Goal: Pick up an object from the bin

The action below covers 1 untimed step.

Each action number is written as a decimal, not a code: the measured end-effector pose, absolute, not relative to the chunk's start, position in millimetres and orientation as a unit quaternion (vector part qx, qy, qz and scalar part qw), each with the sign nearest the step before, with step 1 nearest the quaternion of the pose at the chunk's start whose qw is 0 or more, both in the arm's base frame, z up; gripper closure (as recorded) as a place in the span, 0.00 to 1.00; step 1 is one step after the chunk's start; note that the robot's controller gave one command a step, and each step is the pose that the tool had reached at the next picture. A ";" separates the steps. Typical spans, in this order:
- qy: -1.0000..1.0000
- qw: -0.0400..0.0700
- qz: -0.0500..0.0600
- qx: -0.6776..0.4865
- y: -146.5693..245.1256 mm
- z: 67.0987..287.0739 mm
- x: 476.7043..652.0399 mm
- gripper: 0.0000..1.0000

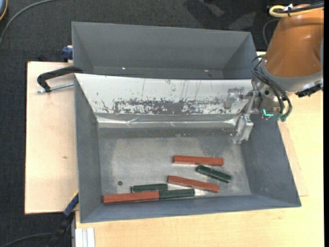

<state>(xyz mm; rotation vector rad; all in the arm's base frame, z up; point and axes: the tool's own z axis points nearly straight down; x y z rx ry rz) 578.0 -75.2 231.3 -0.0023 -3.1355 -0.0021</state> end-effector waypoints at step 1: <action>-0.999 0.004 -0.001 0.048 2.2 66.0 551.8 0.00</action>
Offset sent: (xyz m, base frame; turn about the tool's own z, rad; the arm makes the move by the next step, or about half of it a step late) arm -0.0245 0.0743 -0.1613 -0.0932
